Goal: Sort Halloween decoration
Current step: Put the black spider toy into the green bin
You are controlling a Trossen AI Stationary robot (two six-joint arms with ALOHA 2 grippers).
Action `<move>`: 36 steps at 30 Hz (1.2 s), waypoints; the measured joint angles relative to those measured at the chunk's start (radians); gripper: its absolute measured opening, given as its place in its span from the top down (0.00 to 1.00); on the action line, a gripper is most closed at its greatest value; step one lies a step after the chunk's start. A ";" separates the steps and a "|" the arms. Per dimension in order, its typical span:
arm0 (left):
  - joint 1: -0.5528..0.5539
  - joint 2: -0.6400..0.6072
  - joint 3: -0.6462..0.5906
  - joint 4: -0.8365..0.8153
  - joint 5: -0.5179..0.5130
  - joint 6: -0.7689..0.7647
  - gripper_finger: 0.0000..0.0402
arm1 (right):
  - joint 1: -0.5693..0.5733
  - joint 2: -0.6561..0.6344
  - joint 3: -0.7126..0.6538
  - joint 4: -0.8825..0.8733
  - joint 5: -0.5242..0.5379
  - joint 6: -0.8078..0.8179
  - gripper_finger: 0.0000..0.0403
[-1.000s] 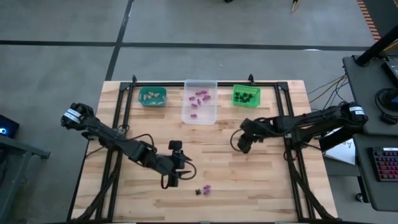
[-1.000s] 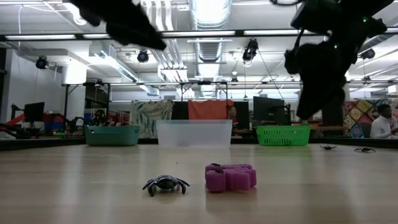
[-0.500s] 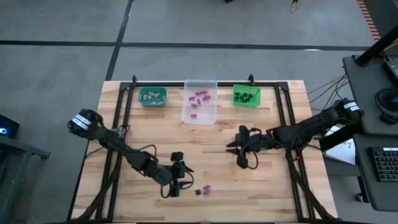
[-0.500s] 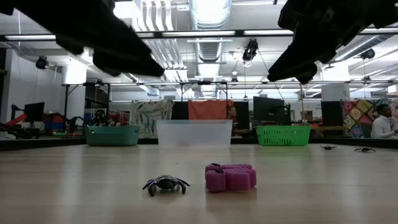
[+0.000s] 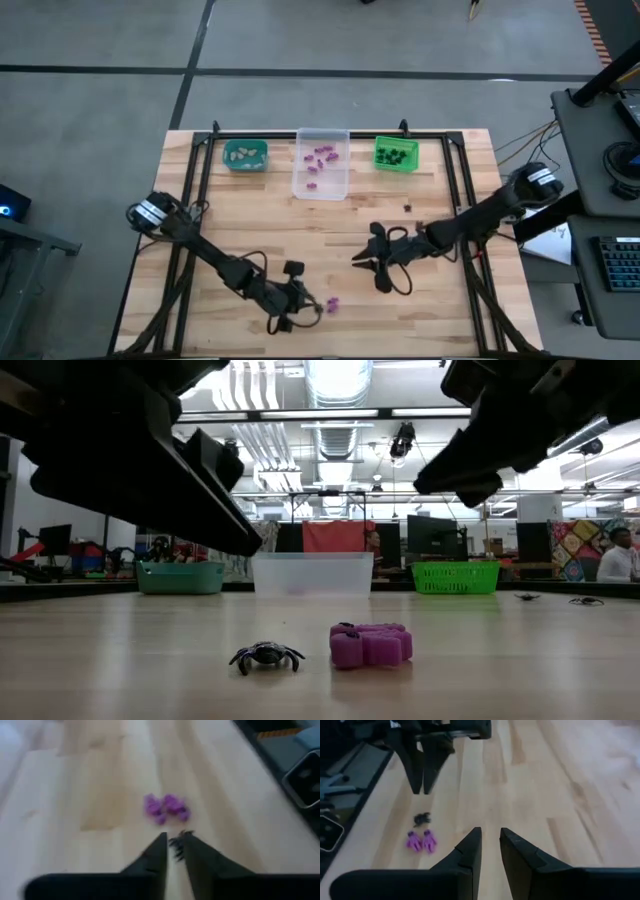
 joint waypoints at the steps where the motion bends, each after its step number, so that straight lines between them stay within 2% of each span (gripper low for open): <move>1: 0.000 0.011 0.006 0.016 0.018 -0.001 0.94 | 0.006 0.015 0.000 0.009 0.000 0.000 0.84; 3: 0.000 0.030 0.006 0.040 0.035 -0.012 0.98 | 0.015 0.050 0.007 0.037 0.001 0.008 0.84; 7: 0.000 0.070 0.006 0.098 0.048 -0.021 0.96 | 0.036 0.092 0.038 0.041 0.001 0.016 0.84; 12: 0.002 0.110 0.005 0.151 0.082 -0.054 1.00 | 0.059 0.115 0.076 0.038 0.000 0.008 0.84; 25: 0.003 0.142 0.002 0.136 0.095 -0.118 1.00 | 0.069 0.120 0.100 0.031 0.005 -0.012 0.84; 28: 0.002 0.125 0.000 0.085 0.050 -0.119 1.00 | 0.069 0.120 0.100 0.031 0.013 -0.012 0.84; 34: 0.003 0.062 -0.006 -0.094 -0.130 -0.142 1.00 | 0.069 0.120 0.100 0.032 0.021 0.001 0.85; 36: 0.004 0.033 -0.007 -0.134 -0.149 -0.138 1.00 | 0.069 0.120 0.100 0.032 0.020 0.008 0.85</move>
